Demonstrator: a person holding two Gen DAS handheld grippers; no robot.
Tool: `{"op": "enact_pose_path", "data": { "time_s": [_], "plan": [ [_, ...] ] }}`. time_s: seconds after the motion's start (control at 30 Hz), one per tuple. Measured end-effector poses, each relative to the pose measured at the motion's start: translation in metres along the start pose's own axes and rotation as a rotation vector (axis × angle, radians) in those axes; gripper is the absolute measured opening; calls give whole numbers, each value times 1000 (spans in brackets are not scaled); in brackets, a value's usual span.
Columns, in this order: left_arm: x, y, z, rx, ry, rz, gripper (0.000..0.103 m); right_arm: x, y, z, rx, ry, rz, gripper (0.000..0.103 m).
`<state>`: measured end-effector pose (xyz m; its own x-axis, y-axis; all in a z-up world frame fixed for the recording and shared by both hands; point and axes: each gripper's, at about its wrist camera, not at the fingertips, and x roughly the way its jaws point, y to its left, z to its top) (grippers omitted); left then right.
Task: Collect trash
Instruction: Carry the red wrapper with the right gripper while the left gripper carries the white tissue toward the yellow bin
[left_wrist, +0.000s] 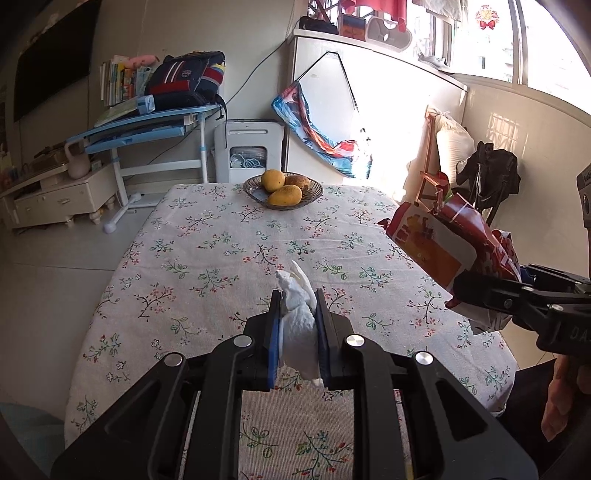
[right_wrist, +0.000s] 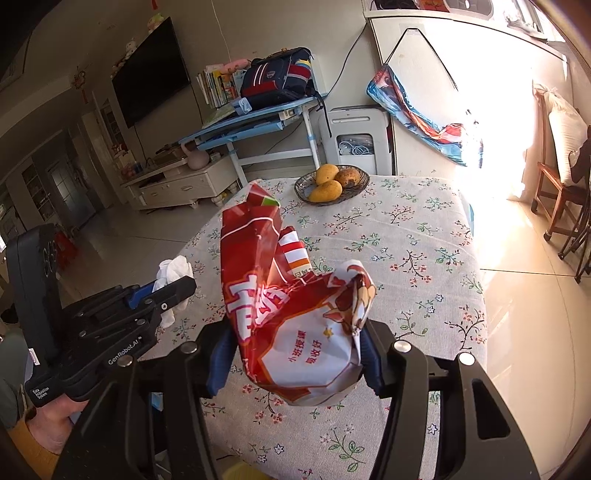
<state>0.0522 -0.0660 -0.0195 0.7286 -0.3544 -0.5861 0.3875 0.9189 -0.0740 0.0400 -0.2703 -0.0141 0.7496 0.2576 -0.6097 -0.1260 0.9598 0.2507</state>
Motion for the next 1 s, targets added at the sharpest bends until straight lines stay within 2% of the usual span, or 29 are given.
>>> {"op": "enact_pose_path", "data": {
  "time_s": [1.0],
  "plan": [
    [-33,-19,-43,-19,17,-26,17,-30,-3,-44,43,-5,-3,57]
  ]
}}
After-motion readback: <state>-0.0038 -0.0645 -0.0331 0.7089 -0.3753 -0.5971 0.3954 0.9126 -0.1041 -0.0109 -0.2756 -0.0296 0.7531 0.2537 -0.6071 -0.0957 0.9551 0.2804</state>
